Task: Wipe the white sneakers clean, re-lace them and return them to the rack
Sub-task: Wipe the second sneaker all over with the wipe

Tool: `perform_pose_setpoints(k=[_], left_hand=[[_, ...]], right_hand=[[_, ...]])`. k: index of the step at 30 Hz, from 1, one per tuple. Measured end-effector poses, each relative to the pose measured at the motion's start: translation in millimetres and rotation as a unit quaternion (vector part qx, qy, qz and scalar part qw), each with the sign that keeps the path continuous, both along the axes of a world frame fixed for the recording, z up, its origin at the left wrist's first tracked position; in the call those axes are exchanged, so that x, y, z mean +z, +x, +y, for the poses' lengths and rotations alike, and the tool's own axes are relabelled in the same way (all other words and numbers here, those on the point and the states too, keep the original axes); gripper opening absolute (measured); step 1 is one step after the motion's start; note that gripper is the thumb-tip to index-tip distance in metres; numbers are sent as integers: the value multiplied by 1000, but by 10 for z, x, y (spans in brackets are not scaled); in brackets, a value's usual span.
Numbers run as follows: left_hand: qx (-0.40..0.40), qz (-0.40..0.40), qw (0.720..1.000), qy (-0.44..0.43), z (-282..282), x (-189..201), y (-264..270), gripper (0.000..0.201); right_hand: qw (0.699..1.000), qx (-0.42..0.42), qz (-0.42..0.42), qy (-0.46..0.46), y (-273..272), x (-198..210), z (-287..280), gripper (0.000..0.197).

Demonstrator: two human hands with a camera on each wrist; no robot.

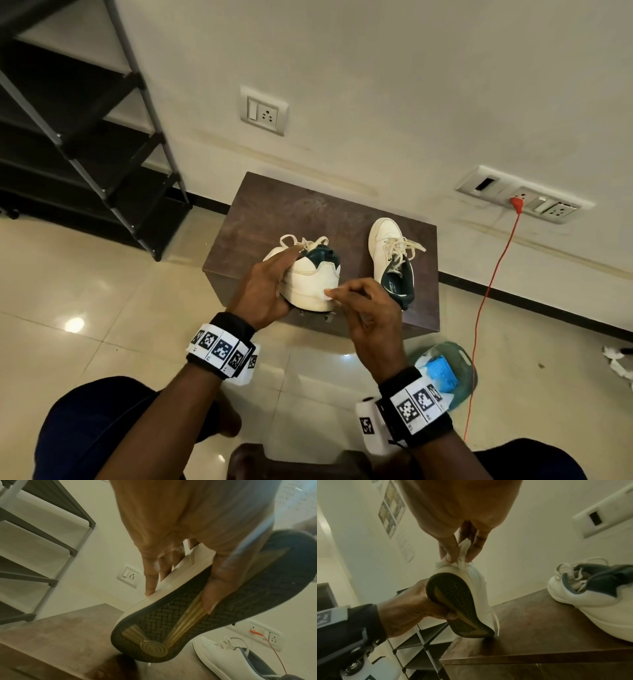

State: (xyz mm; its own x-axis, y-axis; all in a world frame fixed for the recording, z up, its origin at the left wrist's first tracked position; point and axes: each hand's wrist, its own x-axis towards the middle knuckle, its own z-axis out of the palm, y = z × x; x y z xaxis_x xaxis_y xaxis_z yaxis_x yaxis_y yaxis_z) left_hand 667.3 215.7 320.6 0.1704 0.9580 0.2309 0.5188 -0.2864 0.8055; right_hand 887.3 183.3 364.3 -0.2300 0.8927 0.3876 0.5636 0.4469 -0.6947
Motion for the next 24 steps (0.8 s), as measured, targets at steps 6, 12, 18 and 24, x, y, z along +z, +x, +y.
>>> perform_pose_setpoints(k=[6, 12, 18, 24], left_hand=[[-28, 27, 999, -24, 29, -2, 61, 74], [-23, 31, 998, -58, 130, -69, -10, 82], [-6, 62, 997, -42, 166, -55, -65, 92], [-5, 119, 992, -51, 189, -125, 8, 90]], right_hand=[[999, -15, -18, 49, -527, 51, -60, 25], [984, -22, -125, 121, -426, 78, -210, 16], [990, -41, -96, 94, -71, 68, -189, 24], [978, -28, -176, 108, -535, 70, -103, 22]])
